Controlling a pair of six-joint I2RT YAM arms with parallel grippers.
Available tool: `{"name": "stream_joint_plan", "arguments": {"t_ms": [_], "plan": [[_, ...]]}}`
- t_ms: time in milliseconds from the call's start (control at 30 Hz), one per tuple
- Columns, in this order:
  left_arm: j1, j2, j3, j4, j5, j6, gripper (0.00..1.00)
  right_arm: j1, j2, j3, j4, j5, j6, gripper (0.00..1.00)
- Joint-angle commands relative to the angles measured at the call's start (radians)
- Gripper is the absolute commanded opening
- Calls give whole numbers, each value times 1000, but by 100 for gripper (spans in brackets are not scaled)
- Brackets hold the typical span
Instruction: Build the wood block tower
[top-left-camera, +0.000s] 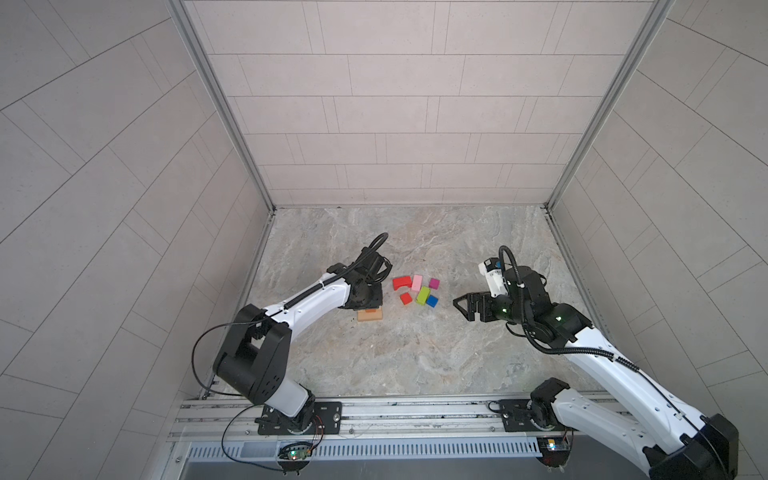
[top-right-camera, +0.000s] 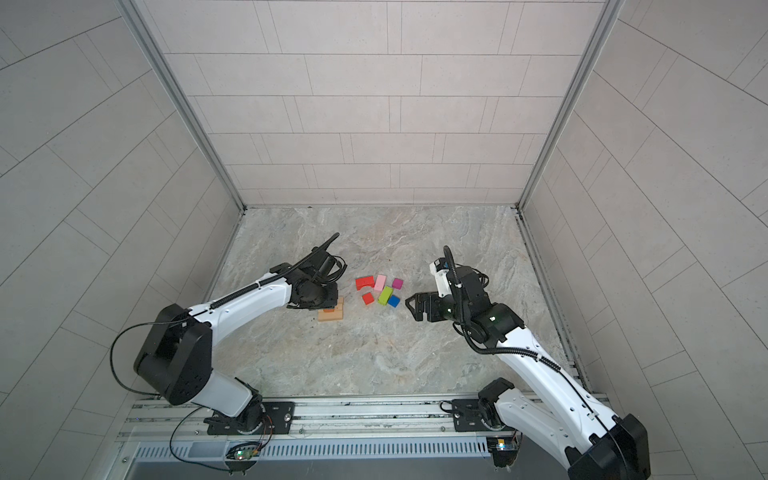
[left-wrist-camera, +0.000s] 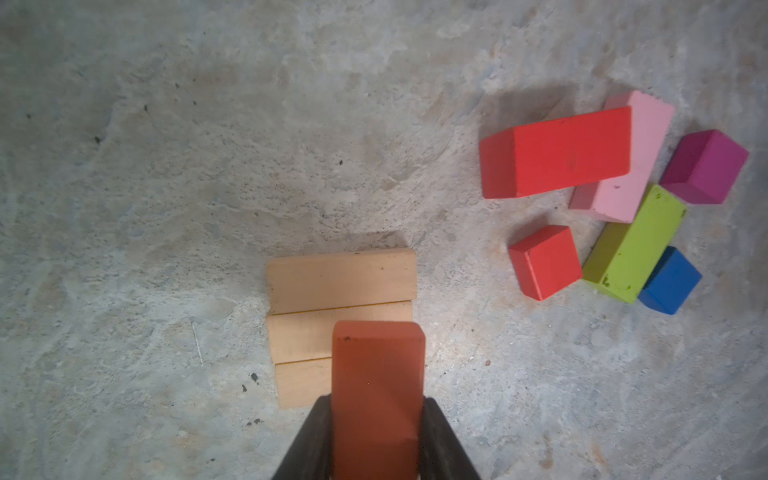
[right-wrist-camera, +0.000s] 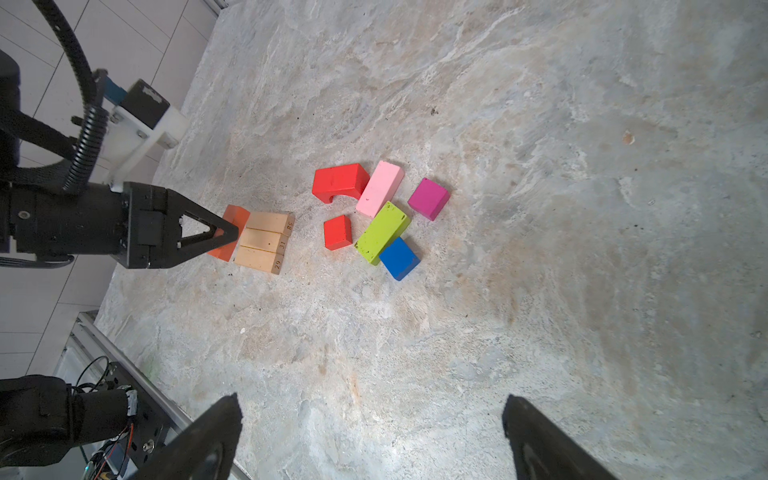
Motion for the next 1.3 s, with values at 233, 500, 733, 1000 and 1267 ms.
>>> {"name": "stream_joint_plan", "arguments": {"t_ms": [233,500,733,1000,1267], "plan": [[23,-45,-94,92,-18,-59,24,0,14,45,-20,-4,-12,99],[33,-25,-103,119,-22,-39,24,0,9,44,-21,-1,-6,99],[41,-17,-103,129,-44,-19,23,0,4,43,-36,7,-14,99],[43,-1,-106,129,-62,-2,23,0,1,45,-43,12,-16,99],[43,16,-108,132,-59,6,23,0,5,38,-36,10,-12,99]]}}
